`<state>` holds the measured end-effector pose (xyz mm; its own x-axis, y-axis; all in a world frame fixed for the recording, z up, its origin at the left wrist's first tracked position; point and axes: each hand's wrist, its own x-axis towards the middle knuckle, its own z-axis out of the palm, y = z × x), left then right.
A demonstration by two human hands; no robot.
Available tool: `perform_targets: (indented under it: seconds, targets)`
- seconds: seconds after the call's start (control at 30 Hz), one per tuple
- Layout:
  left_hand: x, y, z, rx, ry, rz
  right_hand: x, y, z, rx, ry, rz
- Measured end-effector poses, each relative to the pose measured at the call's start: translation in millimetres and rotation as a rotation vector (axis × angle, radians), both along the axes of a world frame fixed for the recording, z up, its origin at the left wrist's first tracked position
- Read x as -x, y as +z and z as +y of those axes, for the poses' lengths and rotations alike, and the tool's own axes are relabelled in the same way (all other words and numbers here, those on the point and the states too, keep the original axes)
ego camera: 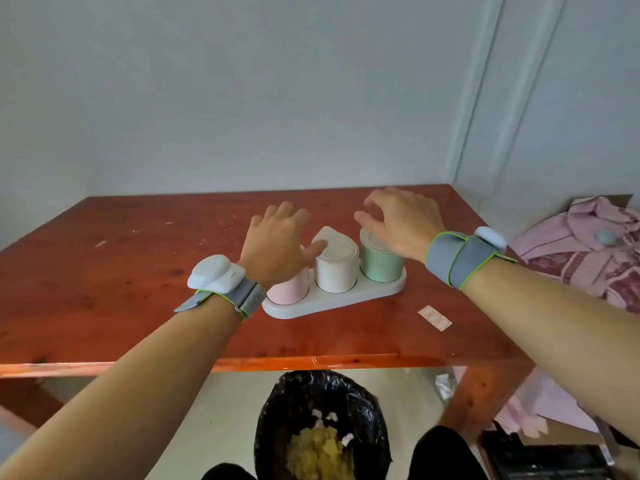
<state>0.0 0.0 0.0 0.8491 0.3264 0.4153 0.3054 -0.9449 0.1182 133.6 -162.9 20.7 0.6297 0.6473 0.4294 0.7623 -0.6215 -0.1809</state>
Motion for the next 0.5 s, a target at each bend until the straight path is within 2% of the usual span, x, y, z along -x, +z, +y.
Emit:
perform_targets:
  seconds: [0.2,0.27,0.5]
  targets:
    - [25,-28,-1,-0.03,0.051,0.199,3,-23,-22,0.306,0.003,0.19]
    - [28,-33,1,-0.02,0.041,0.203,1,-30,-25,0.325,0.012,0.211]
    - [19,-40,10,0.068,-0.034,0.183,-4,-45,-24,0.25,-0.038,0.074]
